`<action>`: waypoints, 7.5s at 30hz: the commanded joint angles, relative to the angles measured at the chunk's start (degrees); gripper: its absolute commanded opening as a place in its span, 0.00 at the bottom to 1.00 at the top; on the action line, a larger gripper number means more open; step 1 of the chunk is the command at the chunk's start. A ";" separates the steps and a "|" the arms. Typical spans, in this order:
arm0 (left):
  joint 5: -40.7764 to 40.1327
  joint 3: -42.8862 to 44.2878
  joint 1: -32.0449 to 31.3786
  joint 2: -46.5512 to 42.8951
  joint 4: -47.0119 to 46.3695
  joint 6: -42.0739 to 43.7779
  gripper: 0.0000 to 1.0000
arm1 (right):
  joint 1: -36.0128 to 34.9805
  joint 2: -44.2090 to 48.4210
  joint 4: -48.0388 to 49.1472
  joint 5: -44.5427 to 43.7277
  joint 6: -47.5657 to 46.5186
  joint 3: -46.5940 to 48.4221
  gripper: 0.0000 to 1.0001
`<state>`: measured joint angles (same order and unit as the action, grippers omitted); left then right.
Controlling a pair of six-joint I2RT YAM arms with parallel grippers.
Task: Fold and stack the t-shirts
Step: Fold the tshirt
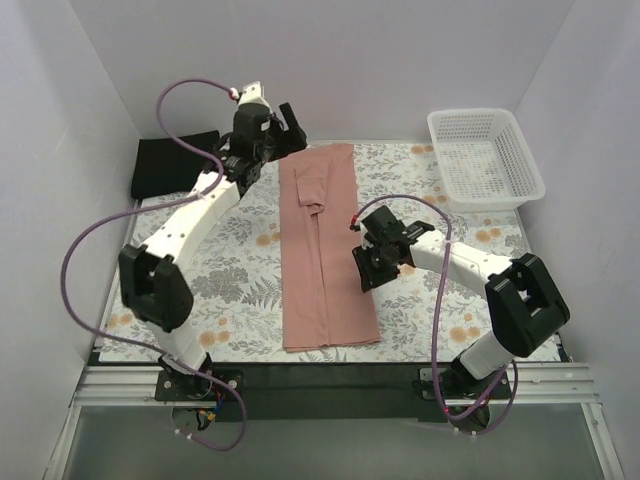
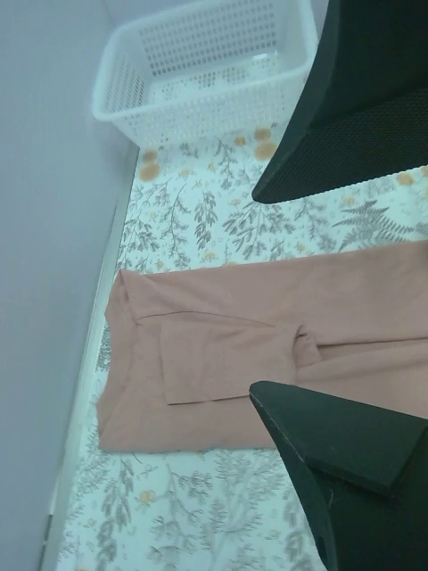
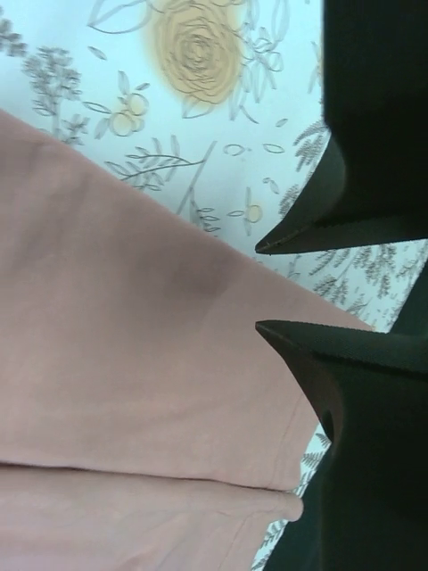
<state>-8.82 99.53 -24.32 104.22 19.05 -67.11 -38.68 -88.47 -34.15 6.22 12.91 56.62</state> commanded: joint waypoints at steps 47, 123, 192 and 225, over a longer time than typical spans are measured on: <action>6.71 -58.22 -26.92 -25.92 25.16 -32.03 0.59 | -4.56 7.96 0.31 4.85 11.61 -16.19 0.47; -4.01 -17.87 -0.82 1.24 13.58 -4.70 0.00 | 10.20 -21.04 3.56 -1.56 -3.85 33.55 0.01; 14.79 -50.39 -10.84 -9.02 -2.70 -16.47 0.06 | 9.06 -39.07 33.54 -4.31 -8.33 50.52 0.28; 7.85 -58.57 -11.02 -17.48 -0.68 -25.52 0.01 | -2.72 -31.50 45.40 13.74 -7.89 19.75 0.15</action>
<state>-2.42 42.04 -35.00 86.59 17.37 -91.98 -41.01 -119.24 8.78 23.97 7.14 73.54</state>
